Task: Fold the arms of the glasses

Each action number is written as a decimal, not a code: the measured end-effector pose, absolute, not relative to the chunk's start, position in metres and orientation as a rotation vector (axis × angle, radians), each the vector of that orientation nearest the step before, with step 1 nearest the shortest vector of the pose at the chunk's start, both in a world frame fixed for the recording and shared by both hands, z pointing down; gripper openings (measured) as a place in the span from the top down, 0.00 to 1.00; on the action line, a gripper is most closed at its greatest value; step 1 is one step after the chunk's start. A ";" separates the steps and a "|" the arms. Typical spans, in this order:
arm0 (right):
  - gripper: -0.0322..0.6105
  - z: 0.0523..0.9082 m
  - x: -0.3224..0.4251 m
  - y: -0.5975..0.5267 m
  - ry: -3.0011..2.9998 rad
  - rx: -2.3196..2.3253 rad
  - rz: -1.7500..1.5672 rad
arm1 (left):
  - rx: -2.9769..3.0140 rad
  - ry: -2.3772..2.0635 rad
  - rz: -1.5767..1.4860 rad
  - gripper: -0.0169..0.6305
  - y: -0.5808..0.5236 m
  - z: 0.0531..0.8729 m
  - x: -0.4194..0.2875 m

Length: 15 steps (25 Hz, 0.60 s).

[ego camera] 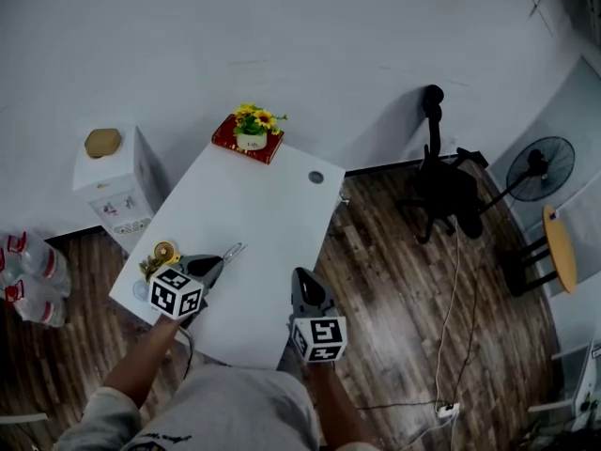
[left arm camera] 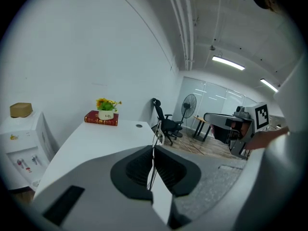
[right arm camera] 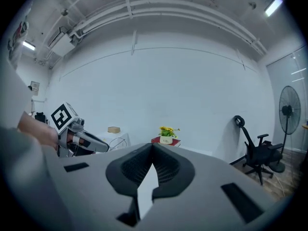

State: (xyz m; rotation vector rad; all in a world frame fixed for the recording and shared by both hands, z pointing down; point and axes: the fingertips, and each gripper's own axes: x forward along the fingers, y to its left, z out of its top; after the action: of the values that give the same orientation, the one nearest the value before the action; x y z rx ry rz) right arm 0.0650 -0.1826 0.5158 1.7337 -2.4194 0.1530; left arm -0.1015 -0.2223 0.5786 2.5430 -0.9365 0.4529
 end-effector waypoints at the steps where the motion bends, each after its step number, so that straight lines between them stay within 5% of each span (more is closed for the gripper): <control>1: 0.95 0.511 0.062 -0.183 -2.427 1.731 0.138 | 2.549 -0.943 0.450 0.95 -0.222 0.576 -0.103; 15: 0.95 0.502 0.043 -0.187 -2.465 1.705 0.089 | 2.546 -1.018 0.360 0.95 -0.226 0.564 -0.122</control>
State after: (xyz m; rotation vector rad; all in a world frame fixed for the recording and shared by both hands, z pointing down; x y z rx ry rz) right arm 0.0433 -0.1870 0.5020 1.7045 -2.4646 0.0886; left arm -0.1223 -0.2257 0.5636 2.5463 -1.0183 0.3604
